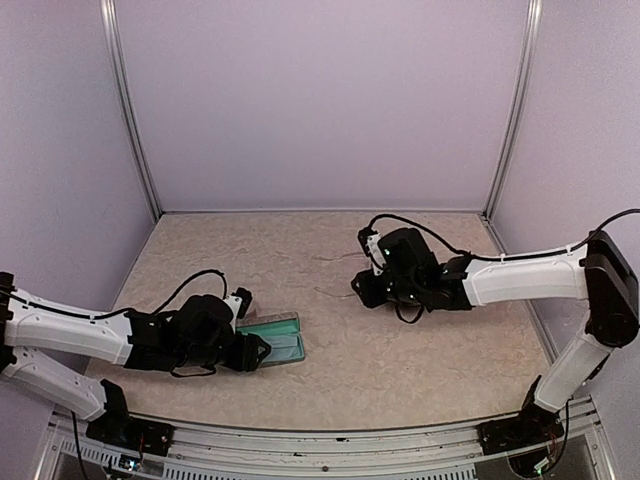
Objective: Organize the sunglasses
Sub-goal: Pick up the sunglasses from the center of the board.
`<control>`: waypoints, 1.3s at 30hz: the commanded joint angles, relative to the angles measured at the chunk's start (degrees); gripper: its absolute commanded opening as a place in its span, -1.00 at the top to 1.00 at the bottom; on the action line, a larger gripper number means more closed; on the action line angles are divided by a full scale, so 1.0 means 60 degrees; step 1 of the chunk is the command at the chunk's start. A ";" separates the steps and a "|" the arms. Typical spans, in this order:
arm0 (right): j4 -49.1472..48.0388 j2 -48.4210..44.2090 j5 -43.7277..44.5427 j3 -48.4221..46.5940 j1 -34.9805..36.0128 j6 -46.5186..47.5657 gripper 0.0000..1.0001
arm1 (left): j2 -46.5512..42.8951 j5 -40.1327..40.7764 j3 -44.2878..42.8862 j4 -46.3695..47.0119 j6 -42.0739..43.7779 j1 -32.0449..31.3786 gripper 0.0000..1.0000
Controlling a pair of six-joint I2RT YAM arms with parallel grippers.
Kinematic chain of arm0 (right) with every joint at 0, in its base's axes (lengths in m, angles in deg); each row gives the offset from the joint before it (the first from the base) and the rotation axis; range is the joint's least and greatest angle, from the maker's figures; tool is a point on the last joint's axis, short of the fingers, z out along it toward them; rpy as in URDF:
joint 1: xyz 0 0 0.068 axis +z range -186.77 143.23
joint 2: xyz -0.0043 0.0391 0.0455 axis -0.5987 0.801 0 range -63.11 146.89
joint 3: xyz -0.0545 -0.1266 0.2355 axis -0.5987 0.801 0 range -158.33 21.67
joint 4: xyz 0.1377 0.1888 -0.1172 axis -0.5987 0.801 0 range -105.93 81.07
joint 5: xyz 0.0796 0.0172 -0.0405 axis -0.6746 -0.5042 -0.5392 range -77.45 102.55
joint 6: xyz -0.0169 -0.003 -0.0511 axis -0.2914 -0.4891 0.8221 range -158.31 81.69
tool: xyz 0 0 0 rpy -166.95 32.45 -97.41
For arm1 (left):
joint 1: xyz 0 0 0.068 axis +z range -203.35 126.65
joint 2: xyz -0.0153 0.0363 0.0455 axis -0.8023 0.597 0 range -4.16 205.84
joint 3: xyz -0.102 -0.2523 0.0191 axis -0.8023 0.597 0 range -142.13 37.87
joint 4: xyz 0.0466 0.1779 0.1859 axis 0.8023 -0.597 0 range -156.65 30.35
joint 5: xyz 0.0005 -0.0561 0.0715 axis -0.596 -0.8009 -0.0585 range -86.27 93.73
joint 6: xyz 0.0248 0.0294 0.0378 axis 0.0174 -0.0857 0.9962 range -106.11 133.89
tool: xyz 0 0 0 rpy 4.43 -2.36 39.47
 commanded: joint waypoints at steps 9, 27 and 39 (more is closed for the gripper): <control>0.1816 0.2534 0.0771 -0.2773 -0.1561 0.0093 0.16 | -0.0806 -0.0097 -0.0057 -0.0078 0.0004 -0.0230 -0.31; 0.2988 0.4284 0.1459 -0.4179 -0.1642 0.0173 0.48 | -0.0287 0.0239 -0.0254 -0.0077 0.0043 -0.0616 -0.34; 0.1506 0.2852 0.0943 -0.2664 -0.1635 0.0009 0.40 | 0.0092 0.0400 -0.0371 -0.0063 0.0088 -0.0749 -0.35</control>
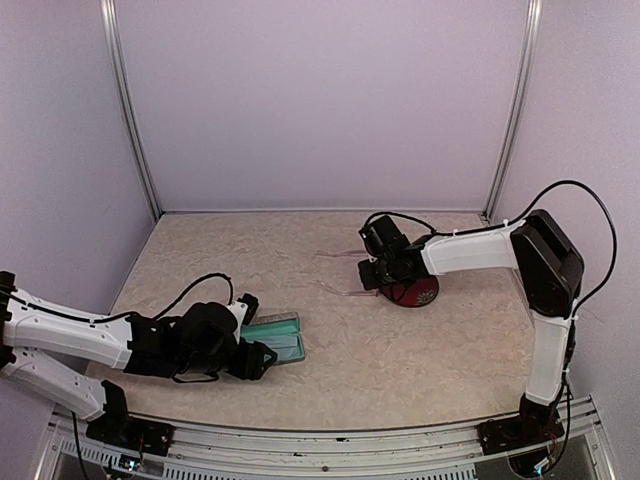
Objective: Organize the sunglasses
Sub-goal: Pick up the sunglasses from the center of the board.
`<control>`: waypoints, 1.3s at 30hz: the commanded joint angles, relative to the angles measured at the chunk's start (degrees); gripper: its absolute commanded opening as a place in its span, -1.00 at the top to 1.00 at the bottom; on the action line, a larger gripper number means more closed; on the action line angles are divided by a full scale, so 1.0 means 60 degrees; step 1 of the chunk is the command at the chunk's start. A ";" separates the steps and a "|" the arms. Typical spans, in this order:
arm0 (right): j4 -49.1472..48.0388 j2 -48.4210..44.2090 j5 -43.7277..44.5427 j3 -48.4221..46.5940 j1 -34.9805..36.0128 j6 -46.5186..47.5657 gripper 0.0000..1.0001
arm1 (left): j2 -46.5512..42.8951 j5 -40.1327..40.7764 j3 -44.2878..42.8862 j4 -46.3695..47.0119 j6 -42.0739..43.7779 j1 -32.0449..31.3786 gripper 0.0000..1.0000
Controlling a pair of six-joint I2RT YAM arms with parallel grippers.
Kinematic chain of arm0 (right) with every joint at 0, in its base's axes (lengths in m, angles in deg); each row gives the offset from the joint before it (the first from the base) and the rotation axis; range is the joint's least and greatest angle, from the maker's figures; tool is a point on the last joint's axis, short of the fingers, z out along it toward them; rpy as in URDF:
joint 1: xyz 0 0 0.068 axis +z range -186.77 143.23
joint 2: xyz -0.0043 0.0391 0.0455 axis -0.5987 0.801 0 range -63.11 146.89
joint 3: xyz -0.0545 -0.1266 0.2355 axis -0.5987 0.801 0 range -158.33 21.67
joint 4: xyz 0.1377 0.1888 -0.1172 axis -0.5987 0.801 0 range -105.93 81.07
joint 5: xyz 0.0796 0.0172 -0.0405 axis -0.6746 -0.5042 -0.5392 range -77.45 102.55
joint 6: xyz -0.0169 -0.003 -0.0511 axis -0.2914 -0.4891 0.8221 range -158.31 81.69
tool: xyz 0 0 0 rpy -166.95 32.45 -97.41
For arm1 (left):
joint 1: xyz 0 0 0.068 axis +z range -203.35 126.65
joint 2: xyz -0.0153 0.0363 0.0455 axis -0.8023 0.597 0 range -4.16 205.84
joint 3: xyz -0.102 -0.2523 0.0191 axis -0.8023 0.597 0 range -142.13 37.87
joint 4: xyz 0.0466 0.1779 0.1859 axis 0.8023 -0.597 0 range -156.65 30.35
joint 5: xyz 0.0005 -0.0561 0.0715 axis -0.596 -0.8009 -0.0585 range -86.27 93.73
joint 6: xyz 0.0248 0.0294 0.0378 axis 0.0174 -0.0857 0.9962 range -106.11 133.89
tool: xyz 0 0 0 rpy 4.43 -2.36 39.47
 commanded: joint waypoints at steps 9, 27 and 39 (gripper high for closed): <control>-0.0263 -0.0502 -0.0282 0.0467 -0.0054 -0.0197 0.39 | 0.0299 0.0255 -0.0343 0.0039 0.0175 -0.0068 -0.36; 0.0184 0.0394 -0.0118 -0.0262 -0.0054 -0.0215 0.54 | 0.0298 0.0296 -0.0343 -0.0037 0.0179 -0.0076 -0.37; 0.0291 0.0634 -0.0095 -0.0437 -0.0054 -0.0240 0.69 | 0.0255 0.0328 -0.0328 -0.0066 0.0161 -0.0076 -0.37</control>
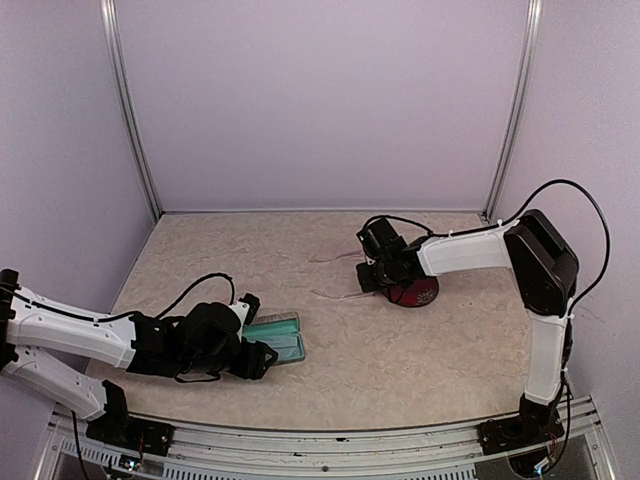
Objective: Organize the sunglasses
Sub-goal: Pick up the sunglasses from the center of the board, then close the right temple of the sunglasses on the sunglasses.
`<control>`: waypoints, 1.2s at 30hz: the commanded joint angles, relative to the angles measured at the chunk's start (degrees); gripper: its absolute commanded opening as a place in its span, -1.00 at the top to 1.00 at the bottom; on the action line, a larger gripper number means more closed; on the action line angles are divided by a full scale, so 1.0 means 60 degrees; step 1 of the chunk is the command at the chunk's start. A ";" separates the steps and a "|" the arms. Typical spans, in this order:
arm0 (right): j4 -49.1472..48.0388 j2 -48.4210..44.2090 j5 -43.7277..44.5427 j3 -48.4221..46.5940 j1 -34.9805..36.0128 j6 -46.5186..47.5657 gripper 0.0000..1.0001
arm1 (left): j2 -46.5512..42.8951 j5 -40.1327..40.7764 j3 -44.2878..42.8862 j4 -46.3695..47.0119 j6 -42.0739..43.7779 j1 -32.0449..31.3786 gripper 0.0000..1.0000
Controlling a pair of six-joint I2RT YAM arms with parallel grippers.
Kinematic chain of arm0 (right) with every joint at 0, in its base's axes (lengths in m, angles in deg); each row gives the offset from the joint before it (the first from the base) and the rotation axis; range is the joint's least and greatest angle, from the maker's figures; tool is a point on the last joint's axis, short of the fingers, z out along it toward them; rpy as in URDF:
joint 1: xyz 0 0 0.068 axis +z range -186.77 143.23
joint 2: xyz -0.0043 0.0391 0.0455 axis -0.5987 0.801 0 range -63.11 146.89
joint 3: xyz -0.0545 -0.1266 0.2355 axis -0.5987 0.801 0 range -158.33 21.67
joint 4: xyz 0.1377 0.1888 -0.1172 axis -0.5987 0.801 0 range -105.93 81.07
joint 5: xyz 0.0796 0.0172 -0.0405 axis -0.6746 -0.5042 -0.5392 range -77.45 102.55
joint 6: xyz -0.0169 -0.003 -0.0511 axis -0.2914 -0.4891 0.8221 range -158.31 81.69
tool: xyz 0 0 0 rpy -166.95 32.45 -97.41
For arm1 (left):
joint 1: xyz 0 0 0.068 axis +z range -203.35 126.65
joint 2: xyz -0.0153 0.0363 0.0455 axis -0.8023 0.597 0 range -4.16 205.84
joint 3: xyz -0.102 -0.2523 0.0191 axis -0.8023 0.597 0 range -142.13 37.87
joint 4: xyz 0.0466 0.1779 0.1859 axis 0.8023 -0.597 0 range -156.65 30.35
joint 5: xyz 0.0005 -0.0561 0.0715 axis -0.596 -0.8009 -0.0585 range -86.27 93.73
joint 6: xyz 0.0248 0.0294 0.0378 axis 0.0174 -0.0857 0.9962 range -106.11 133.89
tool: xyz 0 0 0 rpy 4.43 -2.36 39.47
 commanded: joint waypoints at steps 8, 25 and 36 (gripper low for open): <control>0.0296 0.0414 0.0168 -0.0274 -0.0054 -0.0139 0.76 | 0.0058 0.0145 -0.0223 -0.0038 0.0122 -0.0072 -0.37; 0.0049 -0.1137 -0.0032 0.0288 -0.0054 -0.0074 0.97 | 0.0059 0.0165 -0.0368 -0.0080 0.0208 -0.0072 -0.37; 0.0207 -0.4845 -0.1691 0.2576 -0.0054 0.1317 1.00 | -0.0667 0.0422 -0.1075 -0.0227 0.1117 -0.0067 -0.42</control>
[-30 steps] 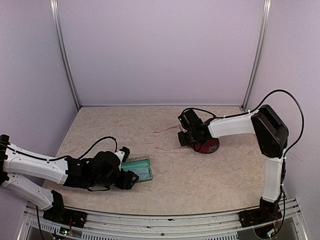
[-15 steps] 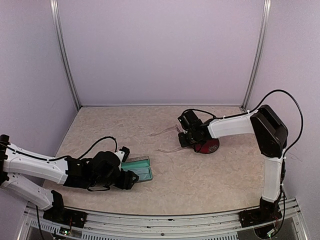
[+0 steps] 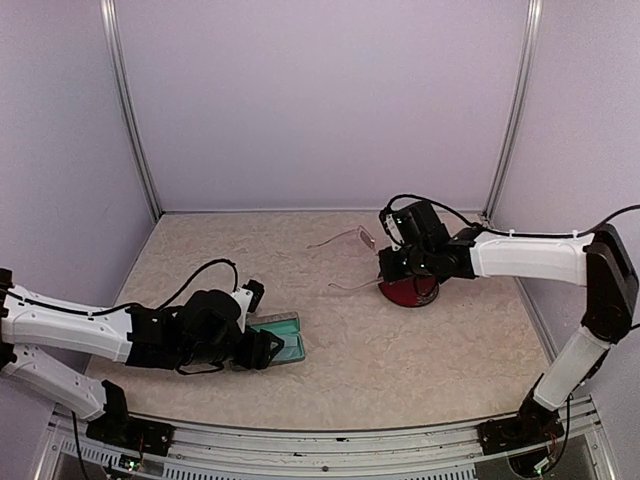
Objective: Organize the sunglasses
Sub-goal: Close the right temple of the sunglasses on the sunglasses.
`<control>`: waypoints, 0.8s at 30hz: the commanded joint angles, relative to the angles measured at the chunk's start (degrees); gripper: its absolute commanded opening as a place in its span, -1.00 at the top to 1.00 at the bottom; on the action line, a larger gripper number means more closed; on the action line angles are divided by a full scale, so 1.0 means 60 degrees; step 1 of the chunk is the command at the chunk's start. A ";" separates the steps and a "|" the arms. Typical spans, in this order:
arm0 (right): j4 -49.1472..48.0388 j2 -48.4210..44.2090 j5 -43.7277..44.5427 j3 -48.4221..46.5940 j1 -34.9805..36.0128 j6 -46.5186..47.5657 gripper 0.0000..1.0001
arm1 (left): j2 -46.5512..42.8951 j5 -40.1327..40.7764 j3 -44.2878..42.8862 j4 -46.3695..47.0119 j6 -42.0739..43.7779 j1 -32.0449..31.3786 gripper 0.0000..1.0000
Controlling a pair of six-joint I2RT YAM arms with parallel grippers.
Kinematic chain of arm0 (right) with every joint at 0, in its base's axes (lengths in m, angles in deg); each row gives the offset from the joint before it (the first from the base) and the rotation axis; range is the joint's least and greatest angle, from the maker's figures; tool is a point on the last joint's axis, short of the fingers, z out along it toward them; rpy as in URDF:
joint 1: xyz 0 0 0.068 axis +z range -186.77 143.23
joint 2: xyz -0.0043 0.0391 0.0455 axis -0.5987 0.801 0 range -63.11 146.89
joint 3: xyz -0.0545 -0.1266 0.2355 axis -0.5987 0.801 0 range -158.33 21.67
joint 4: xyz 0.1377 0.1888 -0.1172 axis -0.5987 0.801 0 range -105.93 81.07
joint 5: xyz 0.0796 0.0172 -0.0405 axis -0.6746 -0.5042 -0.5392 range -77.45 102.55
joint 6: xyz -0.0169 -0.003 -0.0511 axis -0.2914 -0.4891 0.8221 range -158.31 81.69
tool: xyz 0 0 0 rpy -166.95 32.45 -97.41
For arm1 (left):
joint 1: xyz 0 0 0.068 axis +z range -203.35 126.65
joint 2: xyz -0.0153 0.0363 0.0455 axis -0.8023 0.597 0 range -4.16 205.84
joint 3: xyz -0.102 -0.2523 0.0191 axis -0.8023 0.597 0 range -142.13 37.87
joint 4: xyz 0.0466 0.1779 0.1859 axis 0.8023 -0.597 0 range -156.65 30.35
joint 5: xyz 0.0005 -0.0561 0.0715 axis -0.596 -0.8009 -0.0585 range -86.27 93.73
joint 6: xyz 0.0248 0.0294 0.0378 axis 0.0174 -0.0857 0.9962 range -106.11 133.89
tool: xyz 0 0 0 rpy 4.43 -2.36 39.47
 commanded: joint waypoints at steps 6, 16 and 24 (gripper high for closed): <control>0.0653 -0.3974 -0.3172 0.2065 0.0039 0.1506 1.00 | -0.1245 -0.0055 -0.0659 -0.0034 0.1216 0.0865 -0.50; 0.0470 -0.5792 -0.5023 0.3152 0.0574 0.2022 1.00 | -0.1725 -0.3239 -0.0907 0.1747 0.1570 0.2301 -0.51; 0.0115 -0.4930 -0.4952 0.2947 0.1222 0.2182 1.00 | -0.0968 -0.3862 -0.1464 0.2533 0.1321 0.1819 -0.48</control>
